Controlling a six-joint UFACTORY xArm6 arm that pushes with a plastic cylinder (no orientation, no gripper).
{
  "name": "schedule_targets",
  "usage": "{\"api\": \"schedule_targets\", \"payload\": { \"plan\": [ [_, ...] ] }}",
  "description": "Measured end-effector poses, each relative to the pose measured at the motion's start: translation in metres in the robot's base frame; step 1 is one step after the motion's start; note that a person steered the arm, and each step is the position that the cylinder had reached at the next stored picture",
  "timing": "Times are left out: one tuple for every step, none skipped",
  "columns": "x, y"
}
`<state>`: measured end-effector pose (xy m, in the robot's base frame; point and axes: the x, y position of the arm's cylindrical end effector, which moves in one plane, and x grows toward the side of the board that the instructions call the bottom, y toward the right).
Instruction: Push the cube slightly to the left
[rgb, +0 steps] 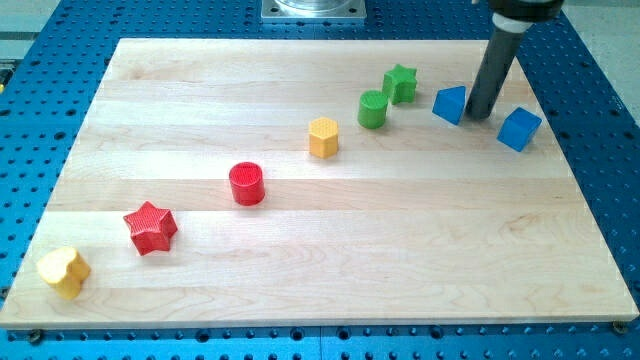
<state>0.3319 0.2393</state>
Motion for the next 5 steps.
{"api": "schedule_targets", "payload": {
  "plan": [
    [0.011,0.047],
    [0.058,0.036],
    [0.062,0.027],
    [-0.013,0.023],
    [-0.049,-0.024]
  ]
}}
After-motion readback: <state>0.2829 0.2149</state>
